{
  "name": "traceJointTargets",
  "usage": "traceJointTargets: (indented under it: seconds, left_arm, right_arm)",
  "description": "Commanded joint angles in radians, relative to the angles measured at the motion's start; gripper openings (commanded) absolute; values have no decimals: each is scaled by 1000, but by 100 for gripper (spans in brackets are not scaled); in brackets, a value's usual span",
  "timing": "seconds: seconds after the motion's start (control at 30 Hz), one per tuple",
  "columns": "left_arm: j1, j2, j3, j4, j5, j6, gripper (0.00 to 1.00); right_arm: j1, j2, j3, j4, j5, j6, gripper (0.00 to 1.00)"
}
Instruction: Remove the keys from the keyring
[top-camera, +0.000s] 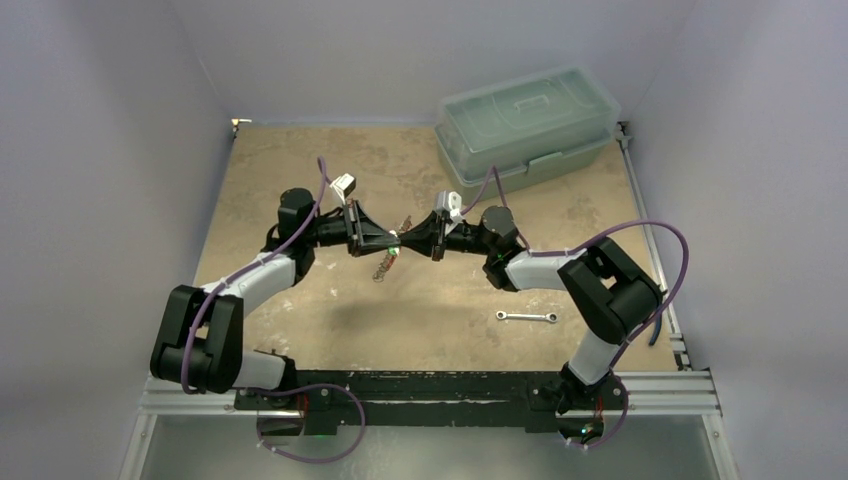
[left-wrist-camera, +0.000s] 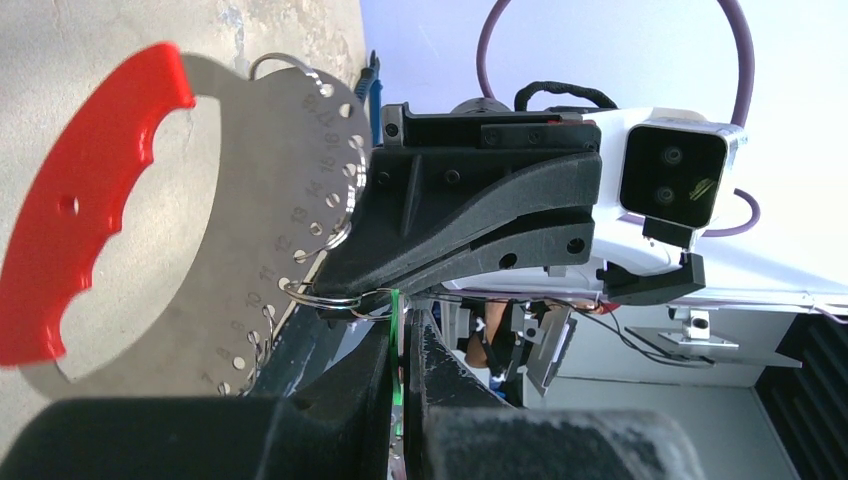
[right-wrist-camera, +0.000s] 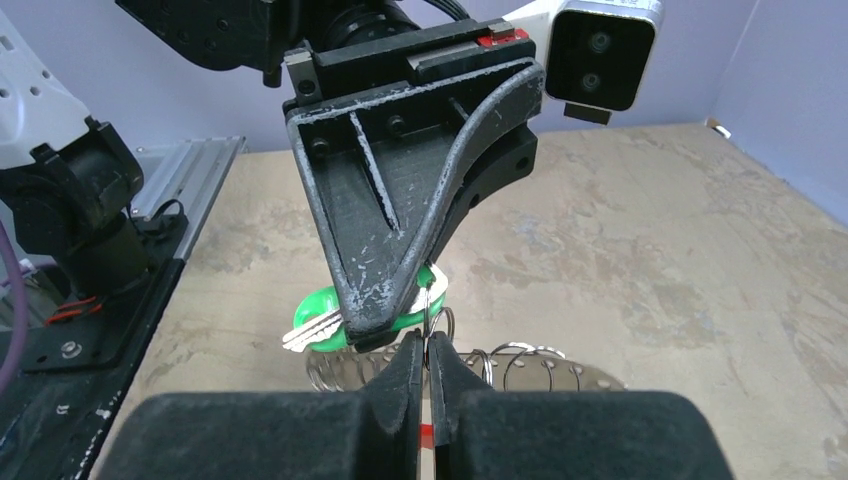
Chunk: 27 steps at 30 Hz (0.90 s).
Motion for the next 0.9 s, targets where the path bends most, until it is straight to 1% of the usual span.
traceJointTargets:
  seconds: [0.0,0.07,0.13,0.17,0.3,0.37,0.4,0.47,0.6,0.63,0.73,0.87]
  left_arm:
    - [-6,-35,9,-3,18,40,0]
    - [-4,-29,46,-116,32,143,0]
    - [3,-21,102,-275,45,272,0]
    - [7,-15,137,-361,49,353,0]
    - [11,48,357,-839,-6,797,0]
    - [11,90,433,-1001,-53,956,0]
    - [11,110,459,-1059,-70,1013,0]
    - [11,148,517,-1158,-102,1127,0]
    - [10,203,600,-1302,-126,1284,0]
    - [9,216,617,-1330,-127,1317,0]
    - [9,228,648,-1380,-136,1383,0]
    - [11,220,659,-1371,-181,1398,0]
  right_arm:
    - [5,0,36,18,-17,-24,0]
    - [3,-8,40,-14,-17,-34,0]
    - [-5,-17,51,-52,-22,-39,0]
    - [-11,-22,53,-67,-27,-43,0]
    - [-19,-41,47,-116,-43,-75,0]
    - [-21,-45,45,-128,-53,-80,0]
    - [-20,-44,45,-133,-60,-82,0]
    - [-20,-43,49,-145,-67,-87,0]
    - [-21,-42,63,-189,-73,-91,0]
    - [-22,-43,63,-196,-72,-117,0]
    - [-20,-42,60,-207,-71,-130,0]
    - [-21,-45,62,-215,-84,-134,0]
